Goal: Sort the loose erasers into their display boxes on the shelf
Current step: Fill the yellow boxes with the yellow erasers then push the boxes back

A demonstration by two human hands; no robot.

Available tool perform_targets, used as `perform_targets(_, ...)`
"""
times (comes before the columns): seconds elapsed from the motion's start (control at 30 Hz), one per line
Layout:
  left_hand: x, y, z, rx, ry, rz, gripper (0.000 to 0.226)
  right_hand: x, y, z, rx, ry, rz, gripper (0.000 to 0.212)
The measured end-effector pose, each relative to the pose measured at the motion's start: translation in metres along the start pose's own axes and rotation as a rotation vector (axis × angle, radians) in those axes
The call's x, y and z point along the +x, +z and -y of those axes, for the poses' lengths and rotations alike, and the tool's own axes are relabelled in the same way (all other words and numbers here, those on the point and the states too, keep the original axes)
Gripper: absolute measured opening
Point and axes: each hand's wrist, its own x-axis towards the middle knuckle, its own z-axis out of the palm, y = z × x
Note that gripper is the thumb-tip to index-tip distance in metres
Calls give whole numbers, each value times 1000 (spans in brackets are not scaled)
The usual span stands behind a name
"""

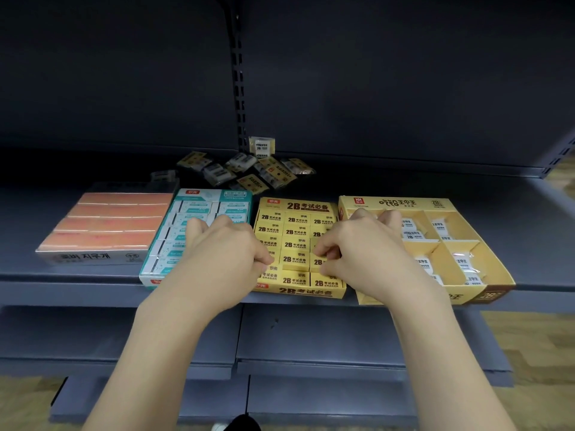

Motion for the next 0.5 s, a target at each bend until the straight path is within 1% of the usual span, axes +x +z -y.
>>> perform_targets(0.17,-6,-5,4,31,55,84,28,-1,3,-1,49,20,-21,21)
perform_targets(0.3,-7,-6,4,94,82,125,41,-2,6,-2,56,28,-38,21)
perform_targets(0.4,-7,-7,3,114,87,129,47,-2,8,-2,53,22,-51,20)
perform_targets(0.5,-8,-2,1,80,102,97,43,-4,9,0,41,10,-65,20)
